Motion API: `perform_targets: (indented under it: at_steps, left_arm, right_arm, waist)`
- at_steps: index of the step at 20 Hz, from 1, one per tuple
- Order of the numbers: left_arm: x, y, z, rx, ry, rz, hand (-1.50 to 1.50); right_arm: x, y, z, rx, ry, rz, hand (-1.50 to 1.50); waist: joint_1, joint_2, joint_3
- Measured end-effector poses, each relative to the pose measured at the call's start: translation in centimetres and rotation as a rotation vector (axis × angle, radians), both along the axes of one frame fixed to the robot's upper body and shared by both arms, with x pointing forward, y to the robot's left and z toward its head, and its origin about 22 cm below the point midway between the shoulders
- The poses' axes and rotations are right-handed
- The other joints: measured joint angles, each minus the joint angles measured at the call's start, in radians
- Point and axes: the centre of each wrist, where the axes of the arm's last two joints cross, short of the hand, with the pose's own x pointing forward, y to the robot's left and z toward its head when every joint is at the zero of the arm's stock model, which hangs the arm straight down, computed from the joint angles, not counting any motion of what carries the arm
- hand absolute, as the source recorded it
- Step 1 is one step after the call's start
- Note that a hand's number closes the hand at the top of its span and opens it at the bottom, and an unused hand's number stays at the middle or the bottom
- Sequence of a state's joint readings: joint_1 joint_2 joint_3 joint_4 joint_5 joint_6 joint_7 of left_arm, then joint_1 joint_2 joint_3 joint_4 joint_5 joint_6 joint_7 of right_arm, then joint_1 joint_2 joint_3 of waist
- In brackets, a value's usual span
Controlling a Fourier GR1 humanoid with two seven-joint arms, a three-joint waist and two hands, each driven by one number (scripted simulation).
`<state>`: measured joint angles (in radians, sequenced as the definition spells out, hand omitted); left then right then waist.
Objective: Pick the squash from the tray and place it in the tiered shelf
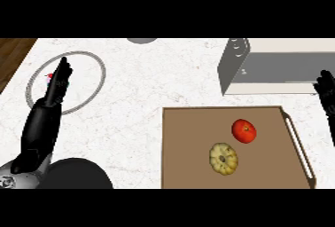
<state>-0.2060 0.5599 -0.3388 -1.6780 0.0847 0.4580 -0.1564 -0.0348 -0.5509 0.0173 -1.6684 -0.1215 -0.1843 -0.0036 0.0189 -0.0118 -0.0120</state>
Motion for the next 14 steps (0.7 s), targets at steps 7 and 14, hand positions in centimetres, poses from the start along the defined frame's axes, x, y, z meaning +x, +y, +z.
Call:
perform_targets:
  at_steps: [7, 14]
  left_arm:
    - [-2.3, 1.9, -6.7, -0.199, 0.467, 0.162, 0.0]
    - [-3.5, 3.7, -9.7, -0.382, 0.795, 0.205, 0.0]
  right_arm:
    - [-0.1, 0.4, 6.1, -0.345, -0.176, 0.078, 1.5]
    - [-2.7, -0.3, 6.2, -0.502, -0.061, -0.009, -1.5]
  waist:
    - [-0.033, 0.013, -0.003]
    - [-0.041, 0.011, 0.007]
